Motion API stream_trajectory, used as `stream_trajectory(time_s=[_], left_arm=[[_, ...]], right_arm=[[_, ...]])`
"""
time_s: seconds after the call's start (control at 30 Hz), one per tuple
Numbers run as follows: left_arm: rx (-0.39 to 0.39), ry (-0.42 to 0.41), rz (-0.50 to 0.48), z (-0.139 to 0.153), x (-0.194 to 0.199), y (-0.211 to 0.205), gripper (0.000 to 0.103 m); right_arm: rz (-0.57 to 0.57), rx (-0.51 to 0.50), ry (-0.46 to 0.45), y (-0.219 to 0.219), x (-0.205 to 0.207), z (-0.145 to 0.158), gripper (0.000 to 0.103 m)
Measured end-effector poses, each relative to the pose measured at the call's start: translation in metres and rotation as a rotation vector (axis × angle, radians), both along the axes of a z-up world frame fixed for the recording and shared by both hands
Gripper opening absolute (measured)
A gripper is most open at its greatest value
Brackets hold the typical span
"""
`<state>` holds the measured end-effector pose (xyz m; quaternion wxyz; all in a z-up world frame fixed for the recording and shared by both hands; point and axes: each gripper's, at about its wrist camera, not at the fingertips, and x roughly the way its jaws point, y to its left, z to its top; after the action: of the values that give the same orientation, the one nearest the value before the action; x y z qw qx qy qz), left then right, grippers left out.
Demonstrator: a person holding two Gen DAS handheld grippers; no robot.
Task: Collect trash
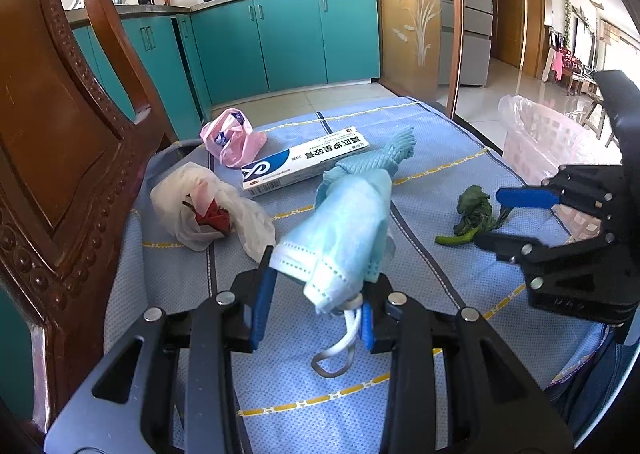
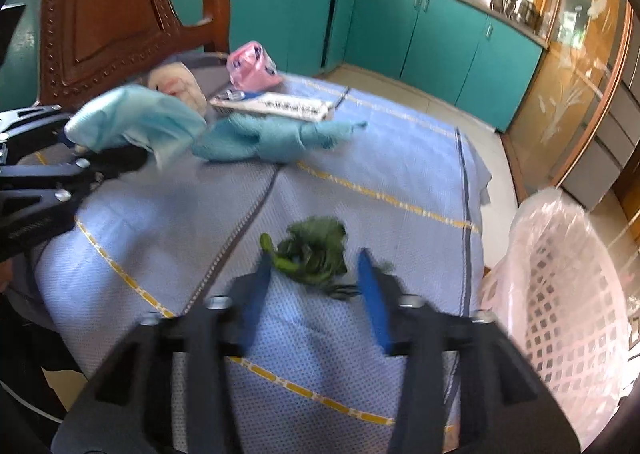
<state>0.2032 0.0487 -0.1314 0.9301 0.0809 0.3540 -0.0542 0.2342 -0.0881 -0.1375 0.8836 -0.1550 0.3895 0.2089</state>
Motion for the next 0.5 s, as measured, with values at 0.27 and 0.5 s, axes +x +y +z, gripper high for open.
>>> stream_trajectory(time_s=[0.27, 0.5], left_arm=[[-0.003, -0.005, 0.003, 0.001, 0.000, 0.000, 0.036], [-0.017, -0.030, 0.012, 0.005, -0.003, 0.003, 0.036]], right_arm=[[0.004, -0.021, 0.038, 0.007, 0.002, -0.014, 0.021], [0.008, 0.001, 0.003, 0.003, -0.001, -0.005, 0.018]])
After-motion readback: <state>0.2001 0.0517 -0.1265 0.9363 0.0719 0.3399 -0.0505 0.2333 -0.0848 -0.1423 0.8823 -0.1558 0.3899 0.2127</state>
